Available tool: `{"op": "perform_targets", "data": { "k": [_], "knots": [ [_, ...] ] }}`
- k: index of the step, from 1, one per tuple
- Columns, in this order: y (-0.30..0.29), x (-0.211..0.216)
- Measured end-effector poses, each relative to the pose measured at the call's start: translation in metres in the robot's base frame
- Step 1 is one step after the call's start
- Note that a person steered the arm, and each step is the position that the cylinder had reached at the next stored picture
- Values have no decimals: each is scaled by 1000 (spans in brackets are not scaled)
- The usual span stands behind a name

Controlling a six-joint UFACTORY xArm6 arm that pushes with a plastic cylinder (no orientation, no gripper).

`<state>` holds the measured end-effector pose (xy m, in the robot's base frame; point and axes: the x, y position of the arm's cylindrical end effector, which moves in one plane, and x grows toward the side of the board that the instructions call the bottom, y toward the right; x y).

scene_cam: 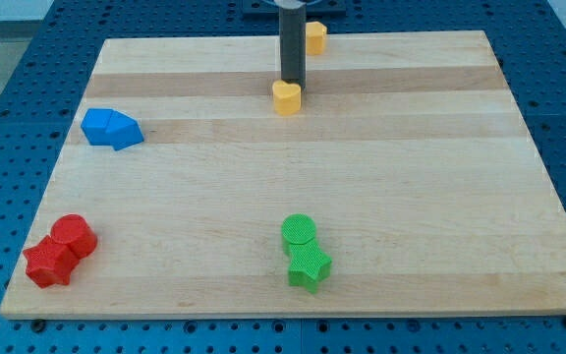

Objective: Point your arm at top center

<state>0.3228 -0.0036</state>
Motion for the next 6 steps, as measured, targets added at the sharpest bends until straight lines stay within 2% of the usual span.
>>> {"op": "perform_targets", "data": {
  "k": [1,2,3,4,5,6],
  "knots": [
    [0,30],
    [0,35],
    [-1,25],
    [-33,12],
    [-63,-30],
    [-63,-89]
  ]
}}
